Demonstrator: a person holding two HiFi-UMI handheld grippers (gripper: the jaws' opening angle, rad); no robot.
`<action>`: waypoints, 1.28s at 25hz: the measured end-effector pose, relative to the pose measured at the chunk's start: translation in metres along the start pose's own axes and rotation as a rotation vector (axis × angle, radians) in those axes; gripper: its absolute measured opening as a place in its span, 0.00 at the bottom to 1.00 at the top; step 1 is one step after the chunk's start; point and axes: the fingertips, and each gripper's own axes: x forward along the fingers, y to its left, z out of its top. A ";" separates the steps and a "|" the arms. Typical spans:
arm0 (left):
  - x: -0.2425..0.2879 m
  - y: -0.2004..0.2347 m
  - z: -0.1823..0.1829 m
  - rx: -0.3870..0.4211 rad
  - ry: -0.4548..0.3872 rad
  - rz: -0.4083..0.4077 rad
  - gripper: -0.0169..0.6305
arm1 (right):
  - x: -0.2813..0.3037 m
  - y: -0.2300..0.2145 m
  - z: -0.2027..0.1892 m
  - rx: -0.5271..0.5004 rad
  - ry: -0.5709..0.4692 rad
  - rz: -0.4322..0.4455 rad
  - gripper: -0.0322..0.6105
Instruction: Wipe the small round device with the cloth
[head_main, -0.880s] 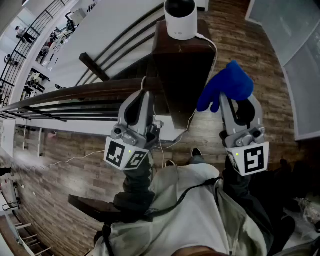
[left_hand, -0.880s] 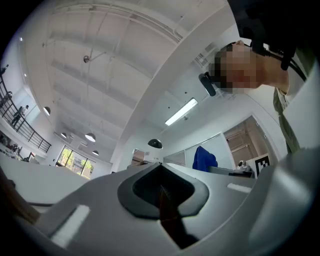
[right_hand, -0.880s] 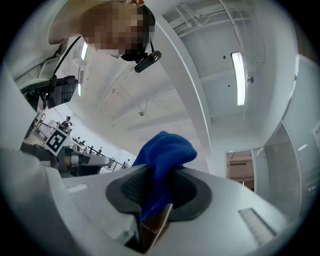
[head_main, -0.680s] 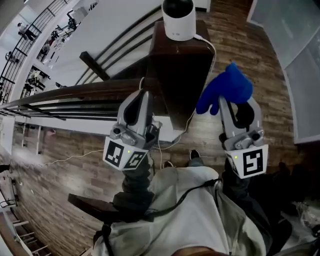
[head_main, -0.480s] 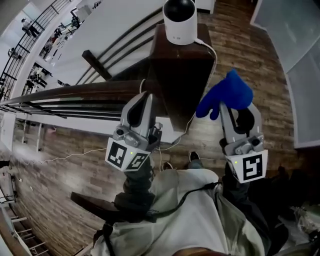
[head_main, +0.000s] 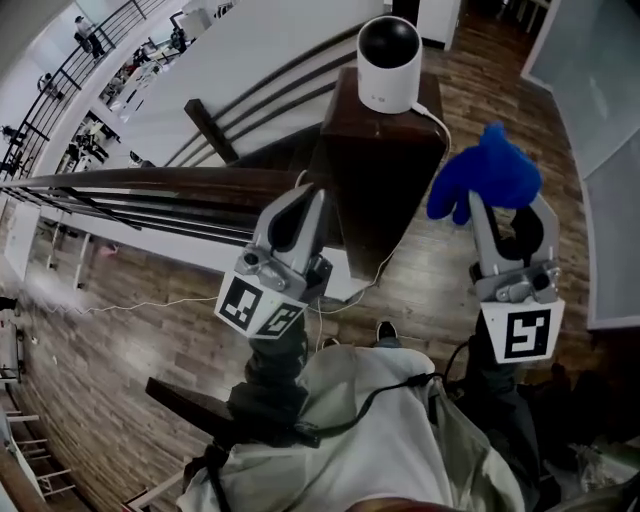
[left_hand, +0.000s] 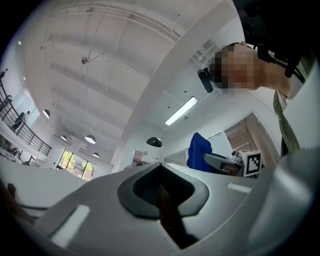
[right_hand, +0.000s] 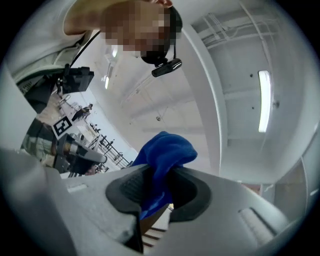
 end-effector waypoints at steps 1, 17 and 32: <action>0.006 0.002 0.010 0.015 -0.005 -0.006 0.03 | 0.012 -0.012 0.010 -0.058 -0.013 0.002 0.20; 0.051 0.007 0.092 0.162 -0.065 -0.067 0.03 | 0.142 -0.028 0.009 -0.468 0.134 0.100 0.20; 0.035 0.003 0.056 0.028 -0.054 -0.050 0.03 | 0.121 -0.091 -0.001 -0.169 0.146 -0.039 0.20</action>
